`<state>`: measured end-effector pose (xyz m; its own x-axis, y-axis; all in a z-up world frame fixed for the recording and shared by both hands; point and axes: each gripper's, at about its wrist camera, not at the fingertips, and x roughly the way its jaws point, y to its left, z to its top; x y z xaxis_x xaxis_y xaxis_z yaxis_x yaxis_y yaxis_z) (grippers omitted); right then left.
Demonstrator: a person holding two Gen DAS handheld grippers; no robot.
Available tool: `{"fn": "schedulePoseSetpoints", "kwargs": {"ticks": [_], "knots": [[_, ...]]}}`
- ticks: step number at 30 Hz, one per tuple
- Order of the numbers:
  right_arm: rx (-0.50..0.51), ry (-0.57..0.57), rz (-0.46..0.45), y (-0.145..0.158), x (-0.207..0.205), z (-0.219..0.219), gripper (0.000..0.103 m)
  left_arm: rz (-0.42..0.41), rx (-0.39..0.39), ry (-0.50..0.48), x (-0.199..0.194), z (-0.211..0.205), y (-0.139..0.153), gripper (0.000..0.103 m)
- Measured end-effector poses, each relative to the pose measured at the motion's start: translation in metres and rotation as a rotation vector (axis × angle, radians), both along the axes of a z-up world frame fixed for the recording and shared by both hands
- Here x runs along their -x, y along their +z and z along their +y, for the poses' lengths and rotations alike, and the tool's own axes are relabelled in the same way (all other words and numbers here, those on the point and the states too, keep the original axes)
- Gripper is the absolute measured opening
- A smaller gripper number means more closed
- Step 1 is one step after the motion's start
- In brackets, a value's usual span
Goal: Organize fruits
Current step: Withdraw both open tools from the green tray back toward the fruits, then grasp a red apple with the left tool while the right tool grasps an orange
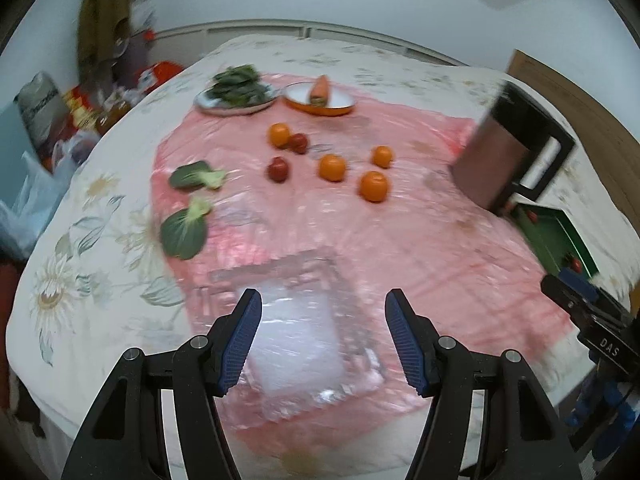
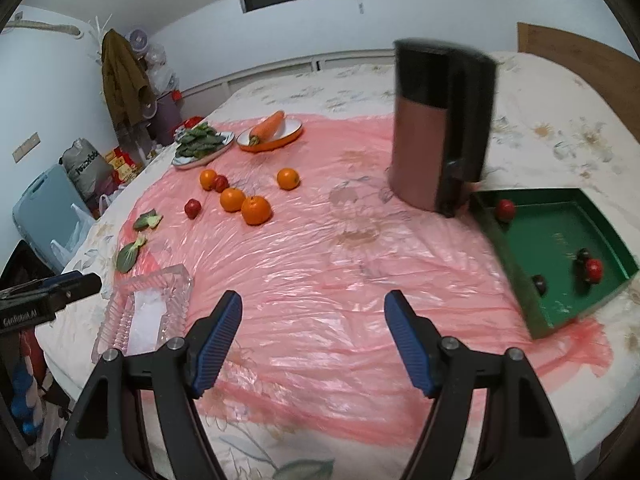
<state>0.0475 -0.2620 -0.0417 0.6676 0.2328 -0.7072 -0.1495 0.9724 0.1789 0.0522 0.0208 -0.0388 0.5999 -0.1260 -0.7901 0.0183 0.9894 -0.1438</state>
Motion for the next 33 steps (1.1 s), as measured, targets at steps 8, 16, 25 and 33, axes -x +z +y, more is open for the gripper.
{"fn": "schedulePoseSetpoints", "kwargs": {"ticks": [8, 16, 25, 33], "knots": [[-0.016, 0.091, 0.034, -0.018, -0.047, 0.035, 0.103, 0.026, -0.008, 0.036, -0.039, 0.034, -0.009, 0.058], [-0.005, 0.181, 0.059, -0.035, -0.100, 0.072, 0.103, 0.066, -0.042, 0.026, -0.108, 0.042, -0.027, 0.058], [-0.010, 0.232, 0.084, -0.057, -0.161, 0.100, 0.103, 0.098, -0.066, -0.043, -0.177, 0.032, -0.054, 0.052], [-0.005, 0.235, 0.103, -0.073, -0.195, 0.106, 0.103, 0.118, -0.097, -0.054, -0.219, 0.024, -0.079, 0.046]]}}
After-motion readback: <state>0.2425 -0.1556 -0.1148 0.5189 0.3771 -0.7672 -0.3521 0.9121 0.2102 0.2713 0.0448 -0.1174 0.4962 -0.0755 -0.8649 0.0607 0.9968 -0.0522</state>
